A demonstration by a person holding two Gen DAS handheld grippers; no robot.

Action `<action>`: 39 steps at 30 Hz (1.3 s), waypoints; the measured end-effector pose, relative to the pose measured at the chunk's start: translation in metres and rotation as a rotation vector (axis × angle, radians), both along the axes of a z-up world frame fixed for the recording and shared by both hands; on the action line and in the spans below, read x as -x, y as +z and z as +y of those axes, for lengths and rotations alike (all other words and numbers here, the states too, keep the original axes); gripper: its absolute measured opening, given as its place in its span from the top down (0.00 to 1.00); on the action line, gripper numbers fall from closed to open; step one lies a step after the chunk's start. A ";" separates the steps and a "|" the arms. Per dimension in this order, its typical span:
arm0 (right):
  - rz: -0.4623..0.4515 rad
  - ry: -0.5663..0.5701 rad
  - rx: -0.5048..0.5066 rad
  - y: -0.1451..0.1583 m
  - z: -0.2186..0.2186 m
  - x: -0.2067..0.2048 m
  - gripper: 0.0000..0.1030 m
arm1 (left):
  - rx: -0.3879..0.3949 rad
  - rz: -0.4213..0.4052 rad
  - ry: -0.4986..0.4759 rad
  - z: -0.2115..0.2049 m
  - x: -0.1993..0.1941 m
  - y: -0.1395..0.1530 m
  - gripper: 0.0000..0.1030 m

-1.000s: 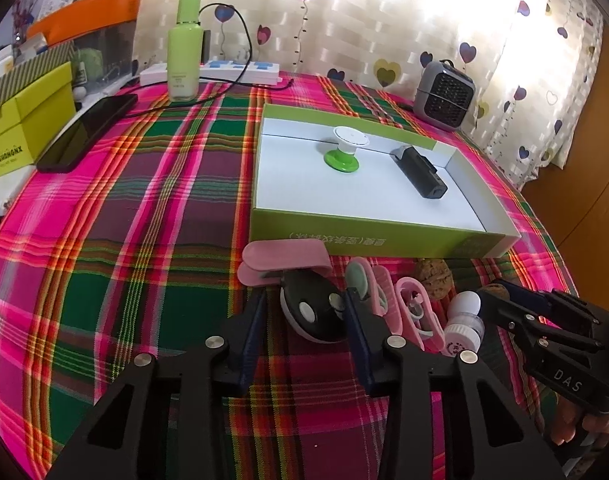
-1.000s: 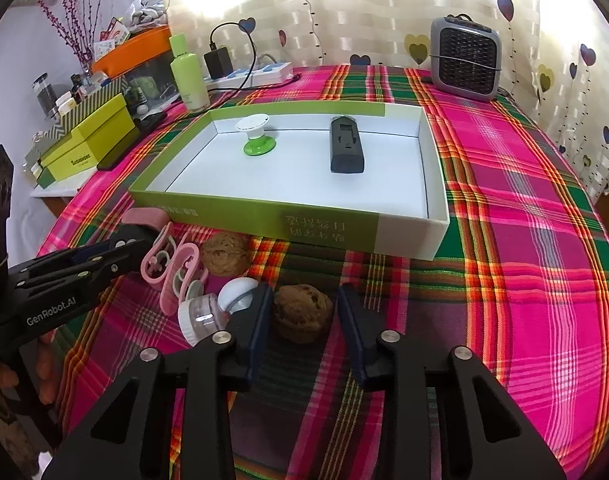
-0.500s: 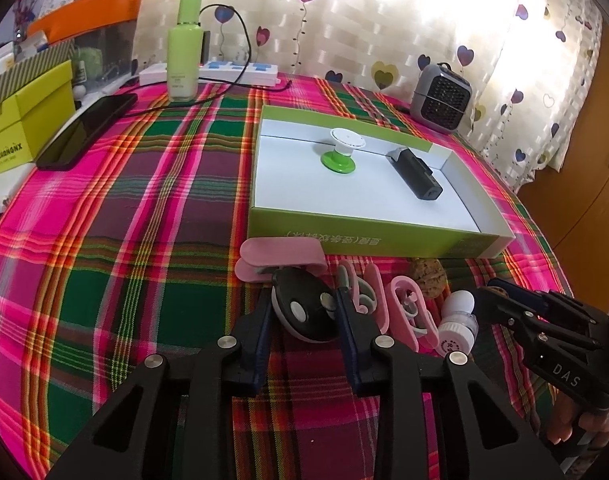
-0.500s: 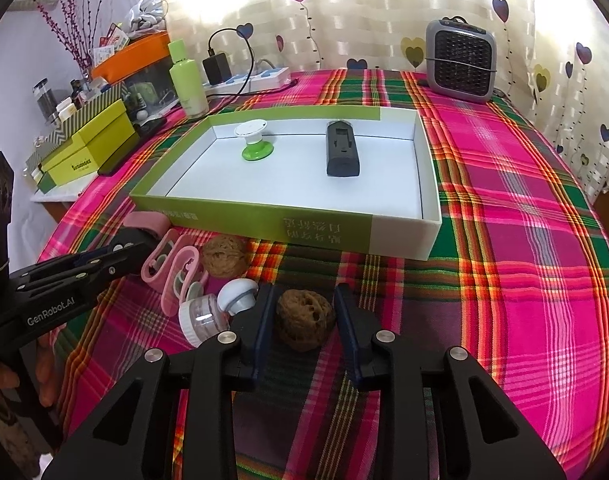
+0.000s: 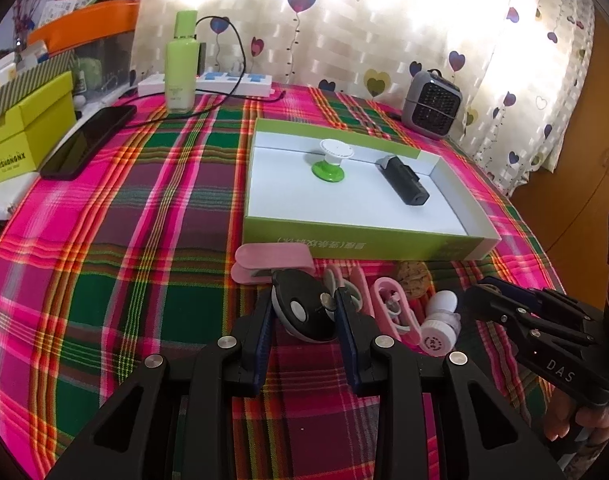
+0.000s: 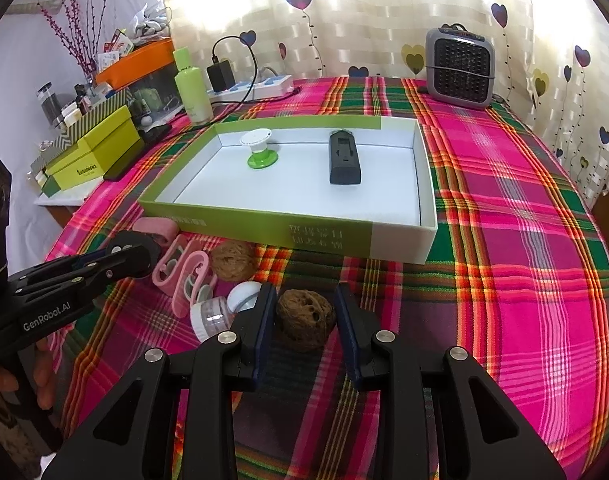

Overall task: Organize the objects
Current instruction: 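Grasp the black dotted disc with the left tool while the right tool lifts the walnut, then carry walnut and black disc into the tray and open both tools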

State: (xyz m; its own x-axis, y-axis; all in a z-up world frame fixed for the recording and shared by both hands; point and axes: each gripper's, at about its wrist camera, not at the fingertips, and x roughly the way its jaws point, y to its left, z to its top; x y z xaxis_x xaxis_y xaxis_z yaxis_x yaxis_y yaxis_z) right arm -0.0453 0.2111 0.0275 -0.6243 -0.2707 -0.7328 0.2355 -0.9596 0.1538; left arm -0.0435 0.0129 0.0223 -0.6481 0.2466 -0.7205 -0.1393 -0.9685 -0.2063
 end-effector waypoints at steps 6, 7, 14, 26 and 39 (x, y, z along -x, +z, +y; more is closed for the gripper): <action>0.018 0.004 0.006 0.008 0.000 -0.002 0.70 | -0.003 0.022 -0.016 0.004 -0.004 0.009 0.73; 0.020 0.005 0.006 0.009 -0.001 -0.002 0.70 | -0.004 0.024 -0.017 0.004 -0.004 0.010 0.73; 0.040 0.004 0.019 0.019 0.000 0.002 0.70 | -0.003 0.046 -0.026 0.006 0.001 0.019 0.73; 0.054 0.016 0.009 0.026 -0.004 0.024 0.70 | -0.017 0.038 -0.027 0.007 0.027 0.022 0.73; 0.052 0.050 -0.026 0.030 -0.015 0.069 0.70 | -0.018 0.016 -0.041 0.009 0.068 0.018 0.73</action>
